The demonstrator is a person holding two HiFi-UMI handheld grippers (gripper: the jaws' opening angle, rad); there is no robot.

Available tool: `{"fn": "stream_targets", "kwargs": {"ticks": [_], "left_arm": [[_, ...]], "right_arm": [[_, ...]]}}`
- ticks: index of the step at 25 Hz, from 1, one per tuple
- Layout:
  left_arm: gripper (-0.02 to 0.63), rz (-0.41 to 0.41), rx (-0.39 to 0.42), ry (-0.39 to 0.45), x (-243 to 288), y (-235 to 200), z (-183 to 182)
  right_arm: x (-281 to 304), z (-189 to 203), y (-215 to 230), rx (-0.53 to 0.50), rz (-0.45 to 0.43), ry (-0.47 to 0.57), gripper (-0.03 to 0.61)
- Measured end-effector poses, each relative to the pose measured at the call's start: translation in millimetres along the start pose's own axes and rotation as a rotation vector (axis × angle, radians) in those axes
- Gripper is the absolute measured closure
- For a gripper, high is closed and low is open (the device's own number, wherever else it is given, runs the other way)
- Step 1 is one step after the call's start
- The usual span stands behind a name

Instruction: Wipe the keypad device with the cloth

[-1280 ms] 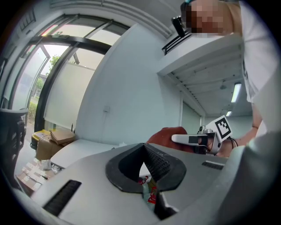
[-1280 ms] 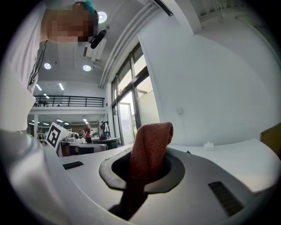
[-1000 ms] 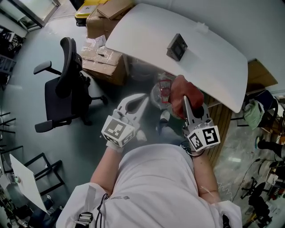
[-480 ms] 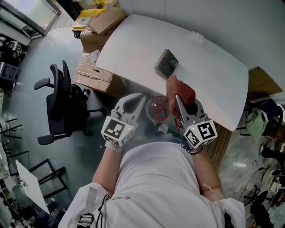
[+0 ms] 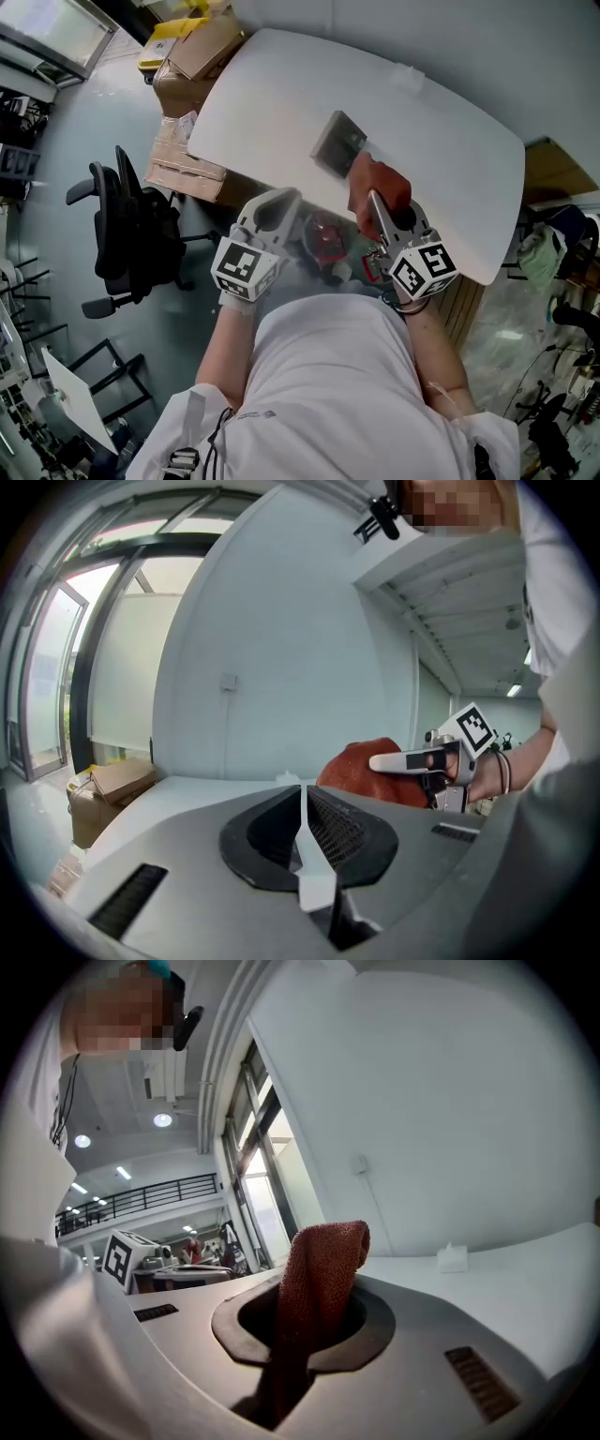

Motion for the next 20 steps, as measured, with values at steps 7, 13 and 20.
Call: {"fn": "stream_targets", "kwargs": {"ticks": [7, 13, 20], "left_arm": [[0.601, 0.166, 0.028, -0.107, 50, -40, 20], [0.601, 0.301, 0.011, -0.188, 93, -72, 52], [0.592, 0.499, 0.044, -0.342, 120, -84, 105]], "right_arm": [[42, 13, 30, 0.087, 0.091, -0.027, 0.525], [77, 37, 44, 0.215, 0.155, -0.058, 0.525], [108, 73, 63, 0.358, 0.252, -0.097, 0.525]]}}
Point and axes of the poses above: the fingertips, and each gripper's own axes: x forward along the fingers, y to its right, z out of its underside, the point moved 2 cm from there along -x, backward along the fingers, and after that the axes turned 9 degrees about y, right-handed, at the moved point
